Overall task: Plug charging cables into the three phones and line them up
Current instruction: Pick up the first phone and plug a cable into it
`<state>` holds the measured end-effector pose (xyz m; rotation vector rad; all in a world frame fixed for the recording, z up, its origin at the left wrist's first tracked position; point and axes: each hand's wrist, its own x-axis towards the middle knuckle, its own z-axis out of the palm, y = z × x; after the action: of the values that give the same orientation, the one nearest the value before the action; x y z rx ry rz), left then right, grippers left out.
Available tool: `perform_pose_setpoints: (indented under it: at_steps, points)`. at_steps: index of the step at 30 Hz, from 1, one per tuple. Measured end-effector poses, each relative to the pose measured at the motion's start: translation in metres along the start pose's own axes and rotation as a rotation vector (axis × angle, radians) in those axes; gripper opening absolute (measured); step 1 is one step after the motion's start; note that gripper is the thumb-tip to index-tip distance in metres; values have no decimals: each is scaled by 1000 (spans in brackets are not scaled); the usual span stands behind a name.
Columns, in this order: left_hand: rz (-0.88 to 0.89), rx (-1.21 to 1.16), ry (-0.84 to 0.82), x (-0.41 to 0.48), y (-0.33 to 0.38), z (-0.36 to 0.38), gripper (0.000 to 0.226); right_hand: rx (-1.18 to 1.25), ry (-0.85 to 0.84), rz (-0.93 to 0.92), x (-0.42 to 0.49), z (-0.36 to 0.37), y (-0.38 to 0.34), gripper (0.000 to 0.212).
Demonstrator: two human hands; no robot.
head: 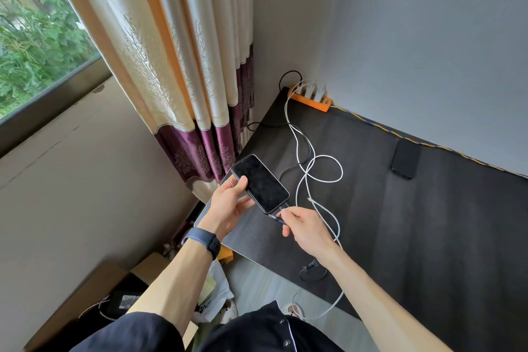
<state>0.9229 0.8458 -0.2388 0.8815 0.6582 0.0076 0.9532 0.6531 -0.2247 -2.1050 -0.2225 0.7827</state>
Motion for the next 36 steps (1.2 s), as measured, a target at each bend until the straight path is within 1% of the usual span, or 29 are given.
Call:
perform_pose_setpoints:
  at_steps: [3,10,13,16,19,22,23,26,28,29,31,32,35,36]
  points:
    - [9,45,1,-1,0,-1,30,1,1,-4,-1,3,2,27]
    - [36,111,32,-3,-2,3,32,39,27,14,-6,10,-1,30]
    - [54,134,37,-5,-4,4,31,7,29,24,-7,12,1,31]
    - [79,110,63,-9,-4,9,34,-55,27,17,-6,12,4,33]
    - [105,151,93,-6,-9,11,43,-94,25,23,-1,16,8,33]
    - [75,283,115,-6,-14,18,57,-127,28,27,4,25,15,34]
    - [60,318,129,-5,-14,18,57,-152,12,16,5,28,17,34]
    - [7,377,138,0,1,9,44,-187,-104,-3,0,35,20,28]
    - [-29,495,108,7,17,-9,41,-191,-174,21,0,37,32,37]
    - [-29,570,100,11,24,-19,42,-221,-179,37,0,38,42,42]
    - [4,705,91,15,41,-38,46,-366,-154,96,4,39,65,49]
    - [28,820,97,14,51,-44,49,-455,-155,143,4,39,75,53]
    - [112,1381,217,16,70,-54,52,-630,-234,261,4,41,99,61]
    - [111,1465,241,16,71,-56,52,-658,-260,282,4,42,104,63]
